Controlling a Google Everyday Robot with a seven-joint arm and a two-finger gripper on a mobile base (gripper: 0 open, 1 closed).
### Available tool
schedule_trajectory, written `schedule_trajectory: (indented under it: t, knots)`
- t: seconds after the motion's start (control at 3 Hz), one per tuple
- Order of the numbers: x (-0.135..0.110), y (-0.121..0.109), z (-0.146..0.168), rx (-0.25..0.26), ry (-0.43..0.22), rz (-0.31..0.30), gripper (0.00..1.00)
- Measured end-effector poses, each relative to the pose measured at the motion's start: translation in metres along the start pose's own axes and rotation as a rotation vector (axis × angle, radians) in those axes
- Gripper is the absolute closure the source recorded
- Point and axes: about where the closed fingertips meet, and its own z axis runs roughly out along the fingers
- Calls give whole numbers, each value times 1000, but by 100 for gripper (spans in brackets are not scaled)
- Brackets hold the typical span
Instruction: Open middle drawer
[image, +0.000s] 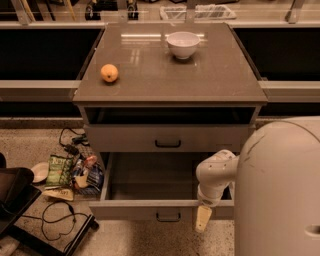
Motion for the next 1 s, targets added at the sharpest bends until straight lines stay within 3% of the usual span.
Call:
schedule_trajectory:
  t: [0.33, 0.67, 1.0]
  knots:
    - [9, 13, 1, -8, -38, 28, 13]
    - [40, 64, 4, -53, -83, 83, 36]
    - [43, 74, 4, -63, -93, 100, 59]
